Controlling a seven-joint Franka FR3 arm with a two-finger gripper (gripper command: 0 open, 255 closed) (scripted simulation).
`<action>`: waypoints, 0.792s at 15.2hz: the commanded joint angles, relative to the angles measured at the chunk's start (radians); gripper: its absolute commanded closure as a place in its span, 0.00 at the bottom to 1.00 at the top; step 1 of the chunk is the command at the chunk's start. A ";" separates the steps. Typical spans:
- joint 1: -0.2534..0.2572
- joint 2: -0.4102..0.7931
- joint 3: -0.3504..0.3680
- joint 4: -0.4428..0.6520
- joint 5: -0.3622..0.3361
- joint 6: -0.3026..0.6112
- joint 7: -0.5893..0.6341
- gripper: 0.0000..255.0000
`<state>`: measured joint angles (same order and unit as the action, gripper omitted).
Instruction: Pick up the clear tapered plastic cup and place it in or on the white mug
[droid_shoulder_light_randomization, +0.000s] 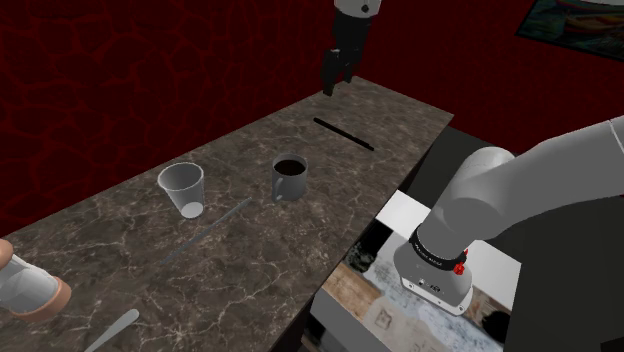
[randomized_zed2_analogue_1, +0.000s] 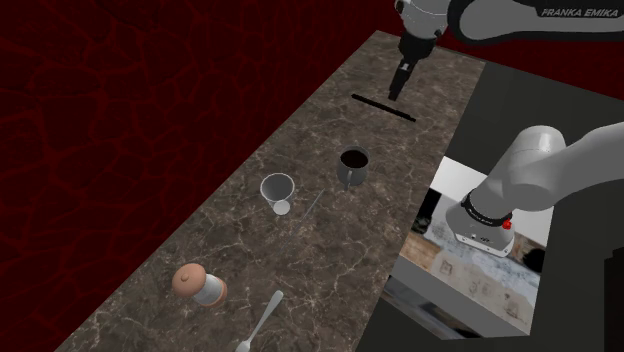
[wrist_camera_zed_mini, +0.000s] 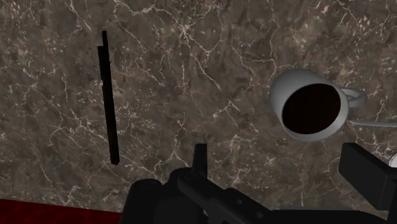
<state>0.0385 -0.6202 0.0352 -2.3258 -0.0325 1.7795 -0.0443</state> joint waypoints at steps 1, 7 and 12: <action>0.014 0.047 0.025 0.007 0.024 0.031 0.035 0.00; 0.051 0.206 0.094 0.051 0.081 0.123 0.125 0.00; 0.079 0.354 0.146 0.118 0.113 0.191 0.196 0.00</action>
<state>0.1129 -0.3000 0.1719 -2.2247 0.0752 1.9553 0.1385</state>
